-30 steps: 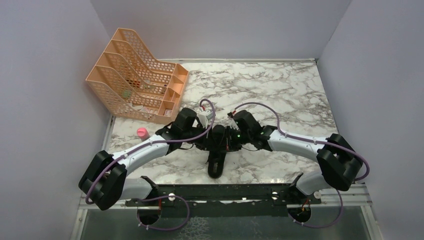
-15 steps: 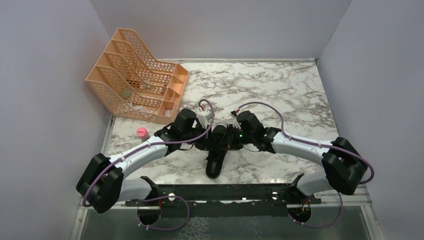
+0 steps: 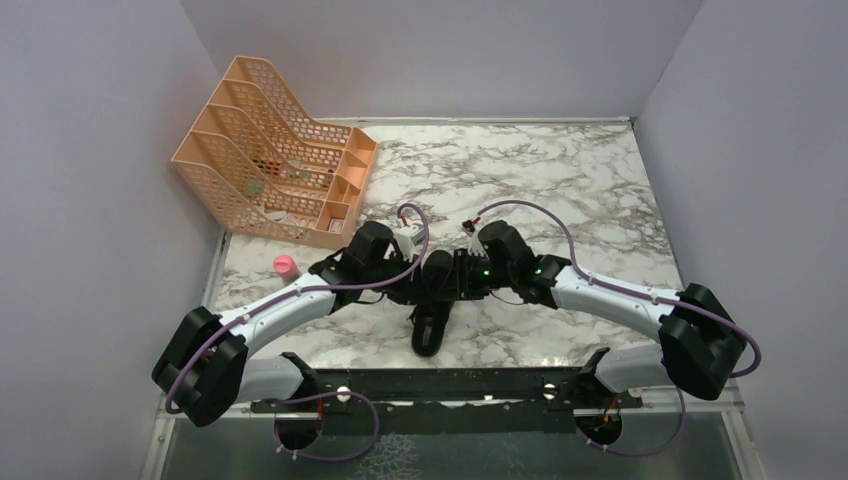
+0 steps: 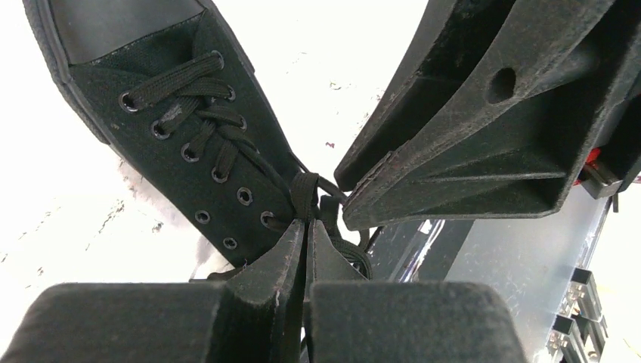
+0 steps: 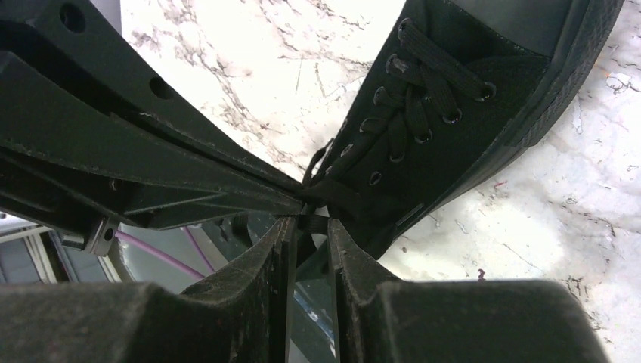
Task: Tie the shoes
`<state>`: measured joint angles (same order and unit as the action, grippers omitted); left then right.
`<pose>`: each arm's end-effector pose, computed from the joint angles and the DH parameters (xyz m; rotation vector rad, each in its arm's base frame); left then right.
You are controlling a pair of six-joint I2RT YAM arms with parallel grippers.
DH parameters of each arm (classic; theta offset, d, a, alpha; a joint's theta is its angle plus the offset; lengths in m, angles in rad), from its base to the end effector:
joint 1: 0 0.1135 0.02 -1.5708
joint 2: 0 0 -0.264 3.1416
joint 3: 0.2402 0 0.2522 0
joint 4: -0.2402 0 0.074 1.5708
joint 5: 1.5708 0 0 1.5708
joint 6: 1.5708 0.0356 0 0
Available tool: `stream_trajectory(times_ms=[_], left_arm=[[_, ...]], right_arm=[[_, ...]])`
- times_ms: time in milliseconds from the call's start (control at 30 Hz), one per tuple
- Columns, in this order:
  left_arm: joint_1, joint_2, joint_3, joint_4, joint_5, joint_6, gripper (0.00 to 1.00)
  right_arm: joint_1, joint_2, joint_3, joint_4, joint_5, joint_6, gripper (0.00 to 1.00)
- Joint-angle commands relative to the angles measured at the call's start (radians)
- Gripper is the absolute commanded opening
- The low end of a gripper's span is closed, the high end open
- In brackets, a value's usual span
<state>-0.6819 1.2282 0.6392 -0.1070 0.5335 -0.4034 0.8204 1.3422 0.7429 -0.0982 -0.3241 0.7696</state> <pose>0.1816 -0.1708 0.2089 0.6391 2.3423 -1.1451 0.1819 0.2117 0.2128 -0.2558 2.5106 1.1264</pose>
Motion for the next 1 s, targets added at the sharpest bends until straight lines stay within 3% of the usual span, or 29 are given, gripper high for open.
stream_trajectory(times_ms=[0, 200, 400, 500, 967], left_arm=[[0.008, -0.029, -0.021, -0.004, -0.017, 0.026, 0.03], [0.027, -0.029, -0.023, 0.011, 0.002, 0.016, 0.02], [0.028, -0.026, -0.021, 0.016, 0.007, 0.009, 0.02], [0.029, -0.024, -0.018, 0.015, 0.013, 0.008, 0.02], [0.028, -0.017, -0.008, 0.013, 0.032, 0.007, 0.02]], right_arm=[[-0.003, 0.002, -0.017, 0.006, -0.037, -0.040, 0.26], [-0.002, 0.015, -0.011, 0.002, -0.045, -0.048, 0.24], [-0.003, -0.025, -0.028, -0.058, -0.071, -0.152, 0.34], [-0.003, -0.026, -0.070, -0.003, -0.108, -0.219, 0.35], [-0.003, 0.047, -0.033, 0.089, -0.111, -0.230, 0.21]])
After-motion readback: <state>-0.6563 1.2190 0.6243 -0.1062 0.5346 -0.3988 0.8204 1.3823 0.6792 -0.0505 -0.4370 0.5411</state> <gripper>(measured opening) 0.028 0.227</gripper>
